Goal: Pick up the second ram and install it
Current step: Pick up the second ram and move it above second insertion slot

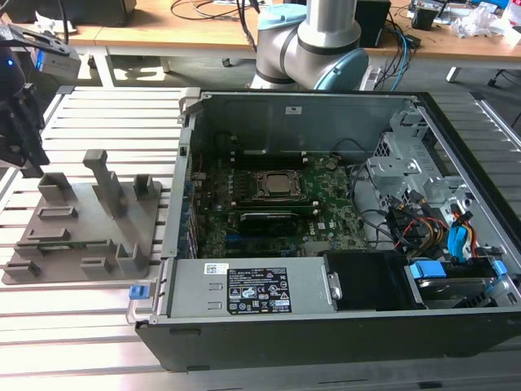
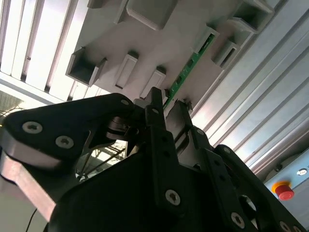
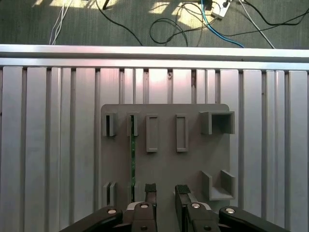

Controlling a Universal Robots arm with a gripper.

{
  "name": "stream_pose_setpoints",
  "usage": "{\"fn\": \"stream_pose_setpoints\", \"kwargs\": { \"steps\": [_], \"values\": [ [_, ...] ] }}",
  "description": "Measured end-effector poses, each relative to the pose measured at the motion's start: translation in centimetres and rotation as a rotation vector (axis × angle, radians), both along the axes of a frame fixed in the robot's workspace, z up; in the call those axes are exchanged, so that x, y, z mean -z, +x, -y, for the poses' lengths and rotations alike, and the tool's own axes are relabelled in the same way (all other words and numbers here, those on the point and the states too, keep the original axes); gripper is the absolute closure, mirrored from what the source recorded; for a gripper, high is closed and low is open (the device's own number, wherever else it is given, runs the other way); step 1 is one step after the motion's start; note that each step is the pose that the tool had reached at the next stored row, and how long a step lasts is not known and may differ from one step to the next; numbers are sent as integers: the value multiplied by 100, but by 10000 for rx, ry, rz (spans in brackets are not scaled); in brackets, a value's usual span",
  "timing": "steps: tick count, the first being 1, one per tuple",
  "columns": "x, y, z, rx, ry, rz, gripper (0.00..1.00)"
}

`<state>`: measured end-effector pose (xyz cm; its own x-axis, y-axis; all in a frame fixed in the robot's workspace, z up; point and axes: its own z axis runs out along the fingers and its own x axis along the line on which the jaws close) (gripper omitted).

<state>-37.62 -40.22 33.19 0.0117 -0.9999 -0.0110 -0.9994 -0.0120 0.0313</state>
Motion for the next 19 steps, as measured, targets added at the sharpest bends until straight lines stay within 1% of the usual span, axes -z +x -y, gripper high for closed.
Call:
{"fn": "stream_pose_setpoints", "kwargs": {
  "steps": [6,12,19],
  "values": [
    [79,0,1,0,0,0,70],
    [118,0,1,0,0,0,70],
    [206,0,2,0,0,0,70]
  ]
}}
